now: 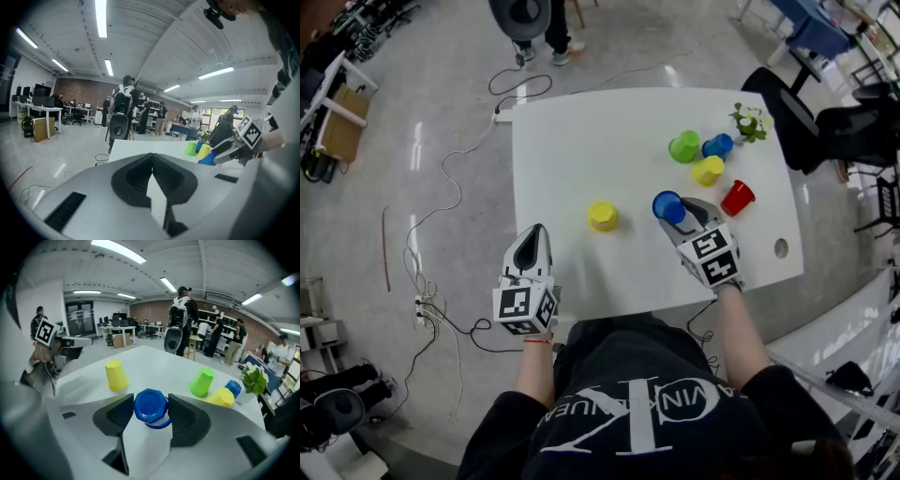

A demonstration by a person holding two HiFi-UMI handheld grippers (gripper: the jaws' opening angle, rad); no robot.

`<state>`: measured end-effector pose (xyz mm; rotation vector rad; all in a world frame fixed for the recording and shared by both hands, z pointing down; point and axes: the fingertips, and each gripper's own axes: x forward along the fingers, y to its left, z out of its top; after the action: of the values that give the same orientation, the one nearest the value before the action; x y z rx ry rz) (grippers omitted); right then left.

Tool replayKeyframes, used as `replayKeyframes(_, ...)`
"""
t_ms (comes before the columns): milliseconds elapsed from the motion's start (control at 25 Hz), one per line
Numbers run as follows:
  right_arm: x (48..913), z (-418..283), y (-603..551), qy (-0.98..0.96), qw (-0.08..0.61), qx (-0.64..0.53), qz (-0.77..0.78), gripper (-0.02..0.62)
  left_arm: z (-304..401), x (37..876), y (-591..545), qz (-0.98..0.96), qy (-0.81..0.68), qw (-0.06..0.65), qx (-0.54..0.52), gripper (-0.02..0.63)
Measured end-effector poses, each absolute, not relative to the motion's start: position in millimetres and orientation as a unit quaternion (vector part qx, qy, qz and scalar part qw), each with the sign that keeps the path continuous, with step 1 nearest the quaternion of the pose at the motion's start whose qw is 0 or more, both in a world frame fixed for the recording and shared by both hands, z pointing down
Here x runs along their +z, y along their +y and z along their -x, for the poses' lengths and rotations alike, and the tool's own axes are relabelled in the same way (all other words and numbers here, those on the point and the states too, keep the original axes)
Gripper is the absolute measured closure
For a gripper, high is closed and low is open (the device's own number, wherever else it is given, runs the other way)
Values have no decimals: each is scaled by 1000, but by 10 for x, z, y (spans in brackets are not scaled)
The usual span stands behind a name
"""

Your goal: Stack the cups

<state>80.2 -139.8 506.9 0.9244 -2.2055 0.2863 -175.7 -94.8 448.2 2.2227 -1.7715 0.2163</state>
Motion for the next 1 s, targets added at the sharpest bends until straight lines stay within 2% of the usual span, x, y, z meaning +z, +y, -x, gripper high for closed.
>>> replayKeyframes(200, 5066, -370, -1229, -879, 396, 101, -246, 357, 1880, 4470, -866, -759, -630, 145, 72, 603)
replayKeyframes(360, 5068, -147, -1190, -886, 392, 134, -207, 357, 1994, 4442, -790, -749, -643, 146, 69, 603)
replayKeyframes(1000, 5197, 48, -1284, -896, 372, 138, -200, 348, 2147, 4517, -529, -725, -665, 161, 75, 603)
